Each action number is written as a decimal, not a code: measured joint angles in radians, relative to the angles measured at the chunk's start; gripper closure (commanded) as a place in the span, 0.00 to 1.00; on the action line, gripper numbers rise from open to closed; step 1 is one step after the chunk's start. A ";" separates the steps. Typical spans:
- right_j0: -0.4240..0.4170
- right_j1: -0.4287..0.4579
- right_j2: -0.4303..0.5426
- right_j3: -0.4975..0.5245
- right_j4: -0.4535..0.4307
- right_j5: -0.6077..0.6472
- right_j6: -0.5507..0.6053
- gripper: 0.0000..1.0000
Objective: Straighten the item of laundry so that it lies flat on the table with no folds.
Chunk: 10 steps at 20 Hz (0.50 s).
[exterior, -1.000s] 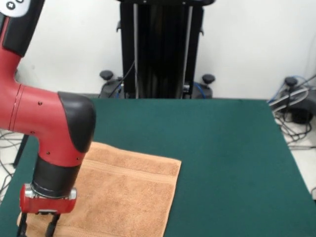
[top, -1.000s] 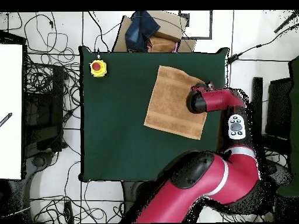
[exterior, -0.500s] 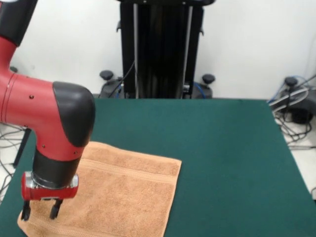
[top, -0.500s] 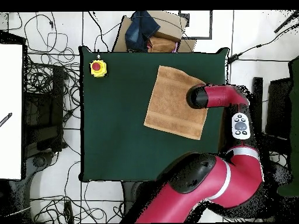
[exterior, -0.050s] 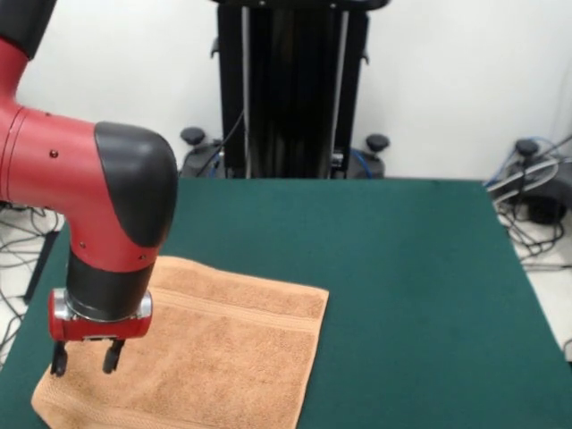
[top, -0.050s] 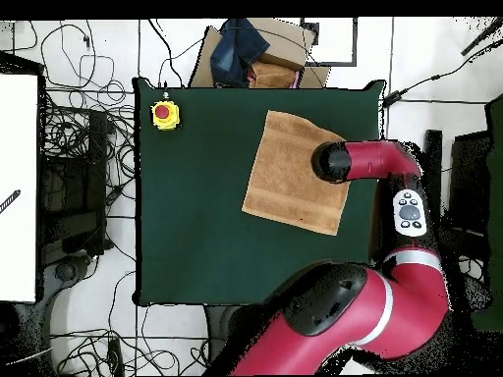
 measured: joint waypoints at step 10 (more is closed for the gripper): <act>0.048 0.006 -0.007 0.040 0.016 0.000 0.000 0.00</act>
